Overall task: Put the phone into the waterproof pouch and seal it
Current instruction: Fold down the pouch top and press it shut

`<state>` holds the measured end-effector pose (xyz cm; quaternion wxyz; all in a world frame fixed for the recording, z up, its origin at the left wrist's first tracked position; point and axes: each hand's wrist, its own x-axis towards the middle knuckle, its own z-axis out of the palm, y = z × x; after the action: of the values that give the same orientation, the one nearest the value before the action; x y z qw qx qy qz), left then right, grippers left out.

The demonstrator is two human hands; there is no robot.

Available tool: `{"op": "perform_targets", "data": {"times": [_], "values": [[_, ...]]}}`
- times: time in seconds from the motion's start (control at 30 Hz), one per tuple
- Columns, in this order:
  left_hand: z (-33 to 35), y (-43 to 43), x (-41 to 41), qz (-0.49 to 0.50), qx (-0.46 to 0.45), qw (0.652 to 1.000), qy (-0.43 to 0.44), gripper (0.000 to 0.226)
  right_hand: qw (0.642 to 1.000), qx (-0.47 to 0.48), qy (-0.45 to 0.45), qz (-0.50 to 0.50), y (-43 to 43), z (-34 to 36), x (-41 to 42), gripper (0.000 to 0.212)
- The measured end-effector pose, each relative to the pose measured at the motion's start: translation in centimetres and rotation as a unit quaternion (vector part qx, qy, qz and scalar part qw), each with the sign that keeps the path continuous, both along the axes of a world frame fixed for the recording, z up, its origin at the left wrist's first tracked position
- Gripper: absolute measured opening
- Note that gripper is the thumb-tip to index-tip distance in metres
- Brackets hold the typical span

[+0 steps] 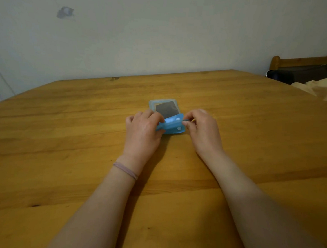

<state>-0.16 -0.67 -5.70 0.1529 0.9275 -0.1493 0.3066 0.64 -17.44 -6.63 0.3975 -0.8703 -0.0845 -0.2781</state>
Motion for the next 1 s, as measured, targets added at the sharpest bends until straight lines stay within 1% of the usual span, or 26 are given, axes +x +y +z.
{"op": "perform_targets", "data": {"times": [0.1, 0.2, 0.3, 0.37, 0.47, 0.53, 0.63, 0.77, 1.0], "values": [[0.3, 0.7, 0.2, -0.003, -0.034, 0.999, 0.005, 0.02, 1.0, 0.003, 0.004, -0.012, -0.3, -0.1, 0.1, 0.018], [0.5, 1.2, 0.4, -0.008, -0.068, 0.997, 0.04, 0.018, 1.0, -0.005, 0.009, -0.027, -0.3, -0.2, 0.2, 0.019], [0.4, 1.7, 0.5, 0.003, -0.078, 0.995, 0.063, 0.017, 0.998, -0.046, 0.02, -0.04, -0.4, -0.4, 0.2, 0.015], [0.3, 1.8, 0.4, -0.005, -0.078, 0.995, 0.069, 0.016, 0.997, -0.076, 0.021, -0.024, -0.5, -0.3, 0.2, 0.01], [0.3, 1.5, 0.2, -0.042, -0.082, 0.994, 0.061, 0.013, 0.992, -0.125, -0.014, 0.016, -0.2, 0.0, -0.3, 0.021], [0.2, 1.0, 0.1, -0.073, -0.087, 0.992, 0.053, 0.011, 0.989, -0.144, -0.025, 0.032, 0.4, 0.2, -0.5, 0.018], [-0.1, 0.5, 0.1, -0.099, -0.087, 0.99, 0.05, 0.008, 0.987, -0.152, -0.018, 0.042, 0.9, 0.2, -0.6, 0.012], [-0.5, 0.5, 0.4, -0.106, -0.094, 0.988, 0.054, 0.007, 0.987, -0.156, -0.015, 0.046, 0.9, 0.1, -0.7, 0.01], [-0.8, 0.6, 0.7, -0.09, -0.093, 0.991, 0.038, 0.006, 0.984, -0.172, -0.016, 0.054, 1.6, 0.2, -0.8, 0.006]]}}
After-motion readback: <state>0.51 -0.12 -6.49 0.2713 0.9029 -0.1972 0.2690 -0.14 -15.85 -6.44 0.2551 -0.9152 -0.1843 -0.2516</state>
